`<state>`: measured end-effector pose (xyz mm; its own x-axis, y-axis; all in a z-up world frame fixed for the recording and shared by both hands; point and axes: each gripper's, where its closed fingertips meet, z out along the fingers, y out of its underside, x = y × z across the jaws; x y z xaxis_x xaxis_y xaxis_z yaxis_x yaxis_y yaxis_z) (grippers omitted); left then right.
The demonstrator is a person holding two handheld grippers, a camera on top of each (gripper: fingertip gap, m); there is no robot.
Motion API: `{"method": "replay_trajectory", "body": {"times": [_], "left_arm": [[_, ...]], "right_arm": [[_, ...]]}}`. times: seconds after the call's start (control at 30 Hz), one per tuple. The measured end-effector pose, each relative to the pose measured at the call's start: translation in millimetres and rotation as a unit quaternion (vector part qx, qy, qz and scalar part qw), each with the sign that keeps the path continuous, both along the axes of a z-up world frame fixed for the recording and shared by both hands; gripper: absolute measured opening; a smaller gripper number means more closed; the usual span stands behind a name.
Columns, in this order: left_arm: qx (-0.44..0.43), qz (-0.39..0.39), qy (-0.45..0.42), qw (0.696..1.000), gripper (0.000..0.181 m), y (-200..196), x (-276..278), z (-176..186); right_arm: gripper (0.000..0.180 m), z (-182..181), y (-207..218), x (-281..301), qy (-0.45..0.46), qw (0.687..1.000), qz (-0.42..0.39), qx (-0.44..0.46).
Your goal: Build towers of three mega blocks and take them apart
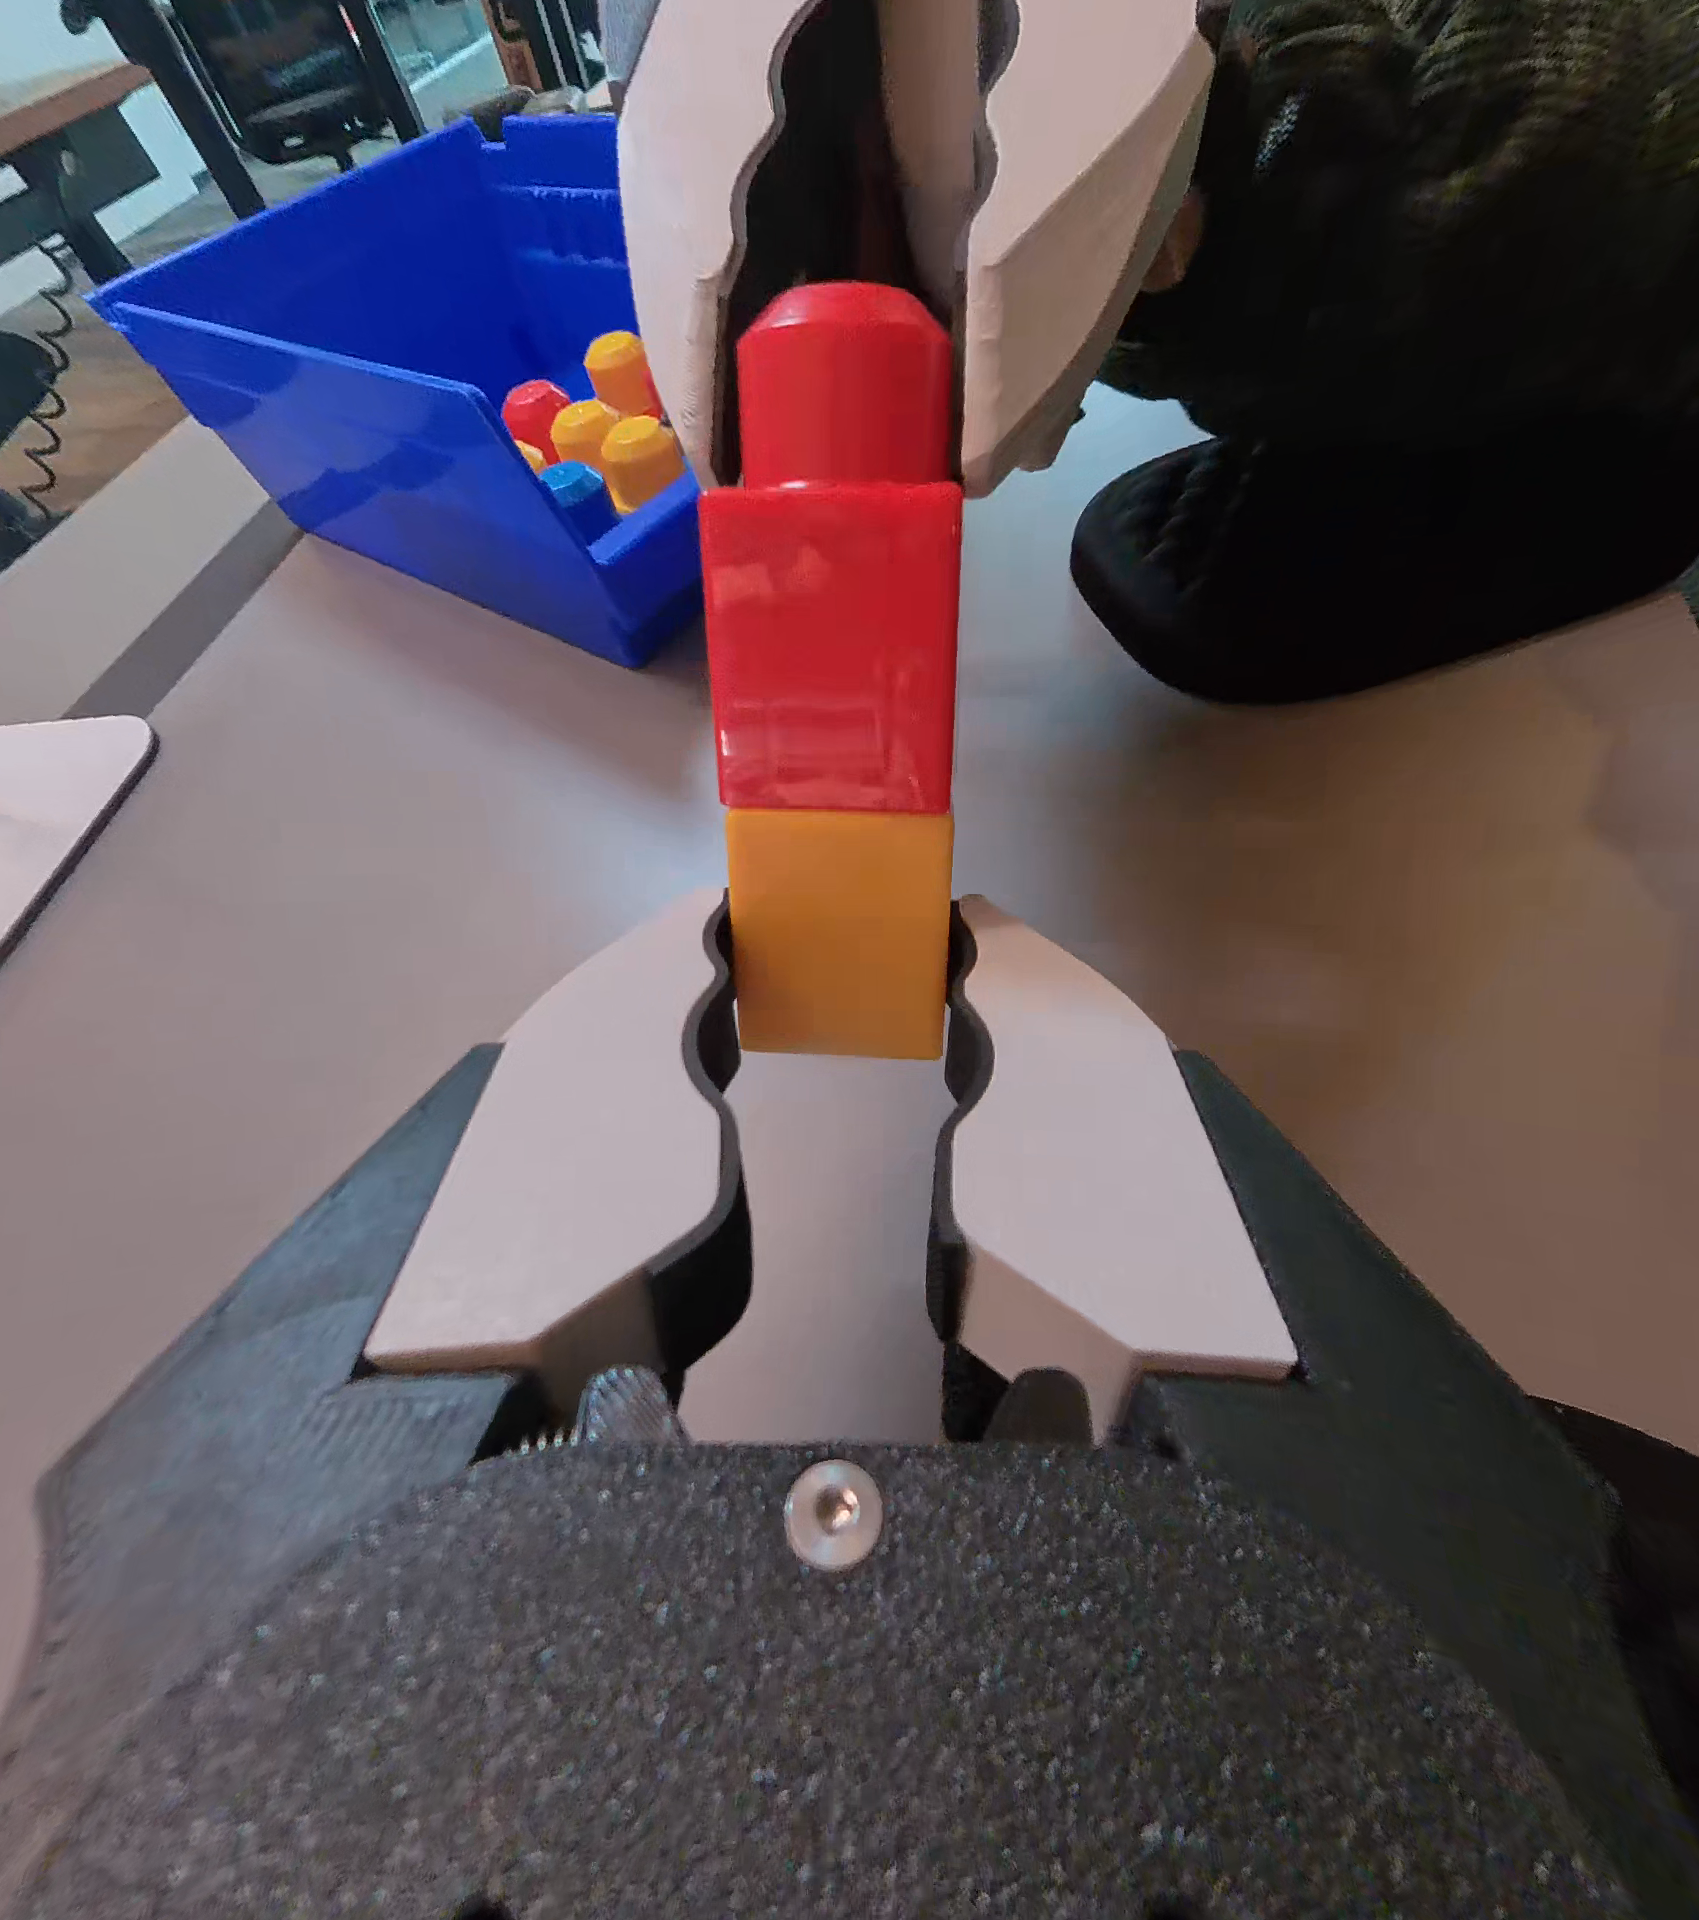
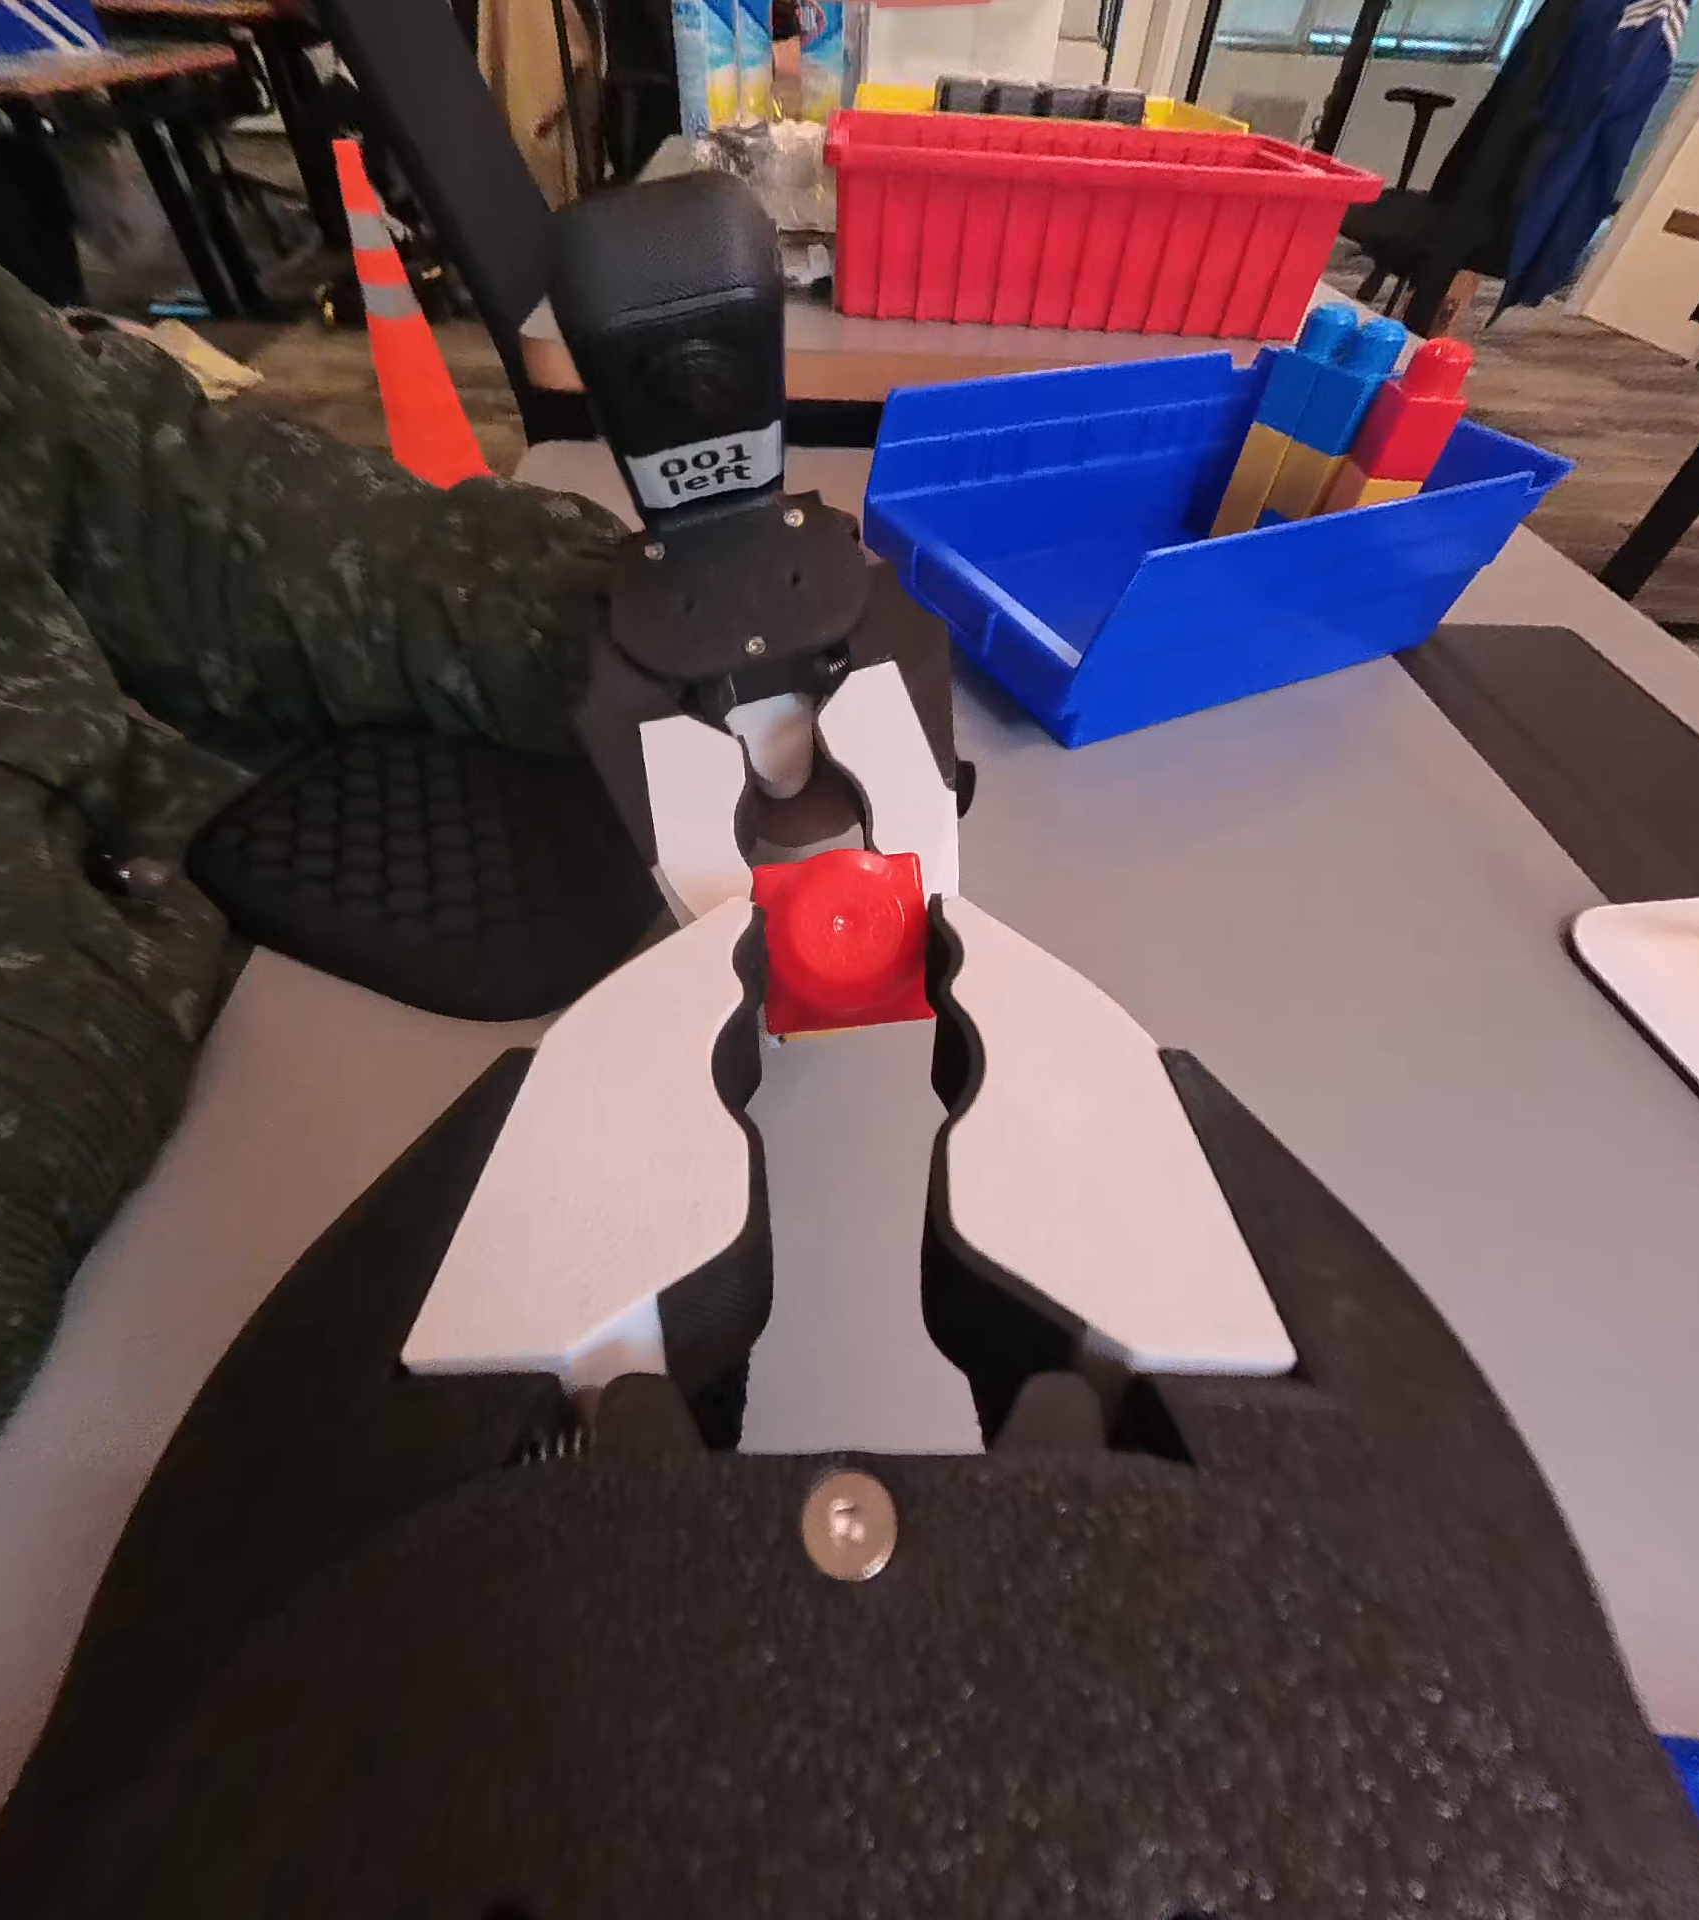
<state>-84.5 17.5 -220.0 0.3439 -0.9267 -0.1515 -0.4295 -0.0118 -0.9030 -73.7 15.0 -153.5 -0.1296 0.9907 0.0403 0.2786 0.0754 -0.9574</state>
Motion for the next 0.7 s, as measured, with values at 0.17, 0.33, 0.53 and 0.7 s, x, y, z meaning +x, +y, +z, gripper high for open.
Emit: {"method": "replay_trajectory", "body": {"times": [0.17,0.33,0.53,0.7], "left_arm": [[0.001,0.019,0.037,0.999,0.036,7.5,-13.0,-5.9],[-0.017,0.049,0.001,0.999,0.036,19.1,-17.5,-1.0],[0.000,0.061,0.004,0.998,0.037,21.7,-16.4,-2.9],[0.001,0.065,0.009,0.998,0.036,24.5,-18.3,-8.4]], "right_arm": [[0.029,40.3,2.1,13.4,0.093,0.995,0.012,-0.037],[0.029,110.6,68.4,81.3,0.211,0.963,-0.166,0.021],[0.029,83.9,196.2,174.0,0.089,0.857,-0.499,0.093],[0.030,16.3,251.8,200.7,-0.114,0.813,-0.569,0.045]]}}
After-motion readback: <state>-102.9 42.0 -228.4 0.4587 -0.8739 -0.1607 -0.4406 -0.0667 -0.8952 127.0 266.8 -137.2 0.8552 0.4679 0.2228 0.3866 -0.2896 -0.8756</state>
